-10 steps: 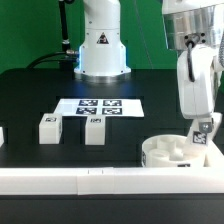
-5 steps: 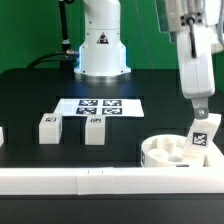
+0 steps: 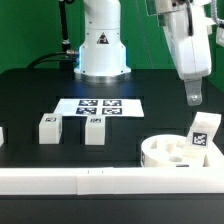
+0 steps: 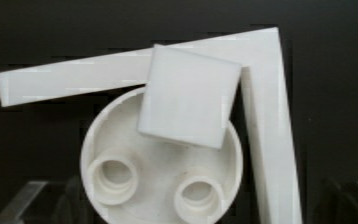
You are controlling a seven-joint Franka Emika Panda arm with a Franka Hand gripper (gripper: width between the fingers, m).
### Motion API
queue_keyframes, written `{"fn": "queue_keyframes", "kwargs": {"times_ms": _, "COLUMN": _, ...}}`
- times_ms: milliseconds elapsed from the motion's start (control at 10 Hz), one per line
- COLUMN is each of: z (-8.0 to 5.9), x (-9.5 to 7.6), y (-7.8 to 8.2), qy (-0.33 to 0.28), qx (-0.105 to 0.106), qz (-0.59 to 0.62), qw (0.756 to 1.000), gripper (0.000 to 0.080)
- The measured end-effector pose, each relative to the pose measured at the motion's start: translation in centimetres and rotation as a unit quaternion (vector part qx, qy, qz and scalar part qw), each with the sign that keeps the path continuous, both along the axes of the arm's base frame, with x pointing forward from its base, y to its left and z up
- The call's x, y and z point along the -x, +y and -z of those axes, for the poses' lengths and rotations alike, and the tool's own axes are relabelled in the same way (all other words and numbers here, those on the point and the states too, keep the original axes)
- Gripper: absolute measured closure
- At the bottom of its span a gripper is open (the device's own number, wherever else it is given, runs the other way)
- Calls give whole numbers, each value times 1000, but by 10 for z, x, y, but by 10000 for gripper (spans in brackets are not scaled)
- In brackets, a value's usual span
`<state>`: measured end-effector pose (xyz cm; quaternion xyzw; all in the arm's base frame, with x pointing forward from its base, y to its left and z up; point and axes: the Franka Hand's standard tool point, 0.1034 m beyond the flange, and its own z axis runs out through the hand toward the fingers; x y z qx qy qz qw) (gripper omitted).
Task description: Assemble stool
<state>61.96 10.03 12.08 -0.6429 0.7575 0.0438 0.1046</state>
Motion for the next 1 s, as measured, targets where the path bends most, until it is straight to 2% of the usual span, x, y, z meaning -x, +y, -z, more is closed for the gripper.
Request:
{"fn": "queue_keyframes", "kwargs": {"times_ms": 200, "z": 1, "x": 0, "y": 0, "qy": 0, "qx": 0, "qz": -2, "qw": 1000, "gripper": 150}}
{"fn": "queue_keyframes", "kwargs": {"times_ms": 400, "z": 7, "x": 2, "y": -10, "qy": -11, "qx": 13, "qz": -115, "qw": 993, "gripper": 150}}
{"fn": "queue_keyframes", "kwargs": {"times_ms": 600, "z": 10, "x": 3, "y": -17, "qy": -37, "qx": 36, "qz": -253, "qw": 966, "gripper": 150}}
{"fn": "queue_keyframes", "kwargs": {"times_ms": 700, "z": 12, "x": 3, "y": -18, "qy": -48, "qx": 44, "qz": -274, "qw": 960, "gripper": 150}}
{"fn": "queue_keyframes", "kwargs": {"times_ms": 1000, "z": 12, "x": 3, "y": -20, "qy": -78, "qx": 61, "qz": -437, "qw": 894, "gripper": 150}}
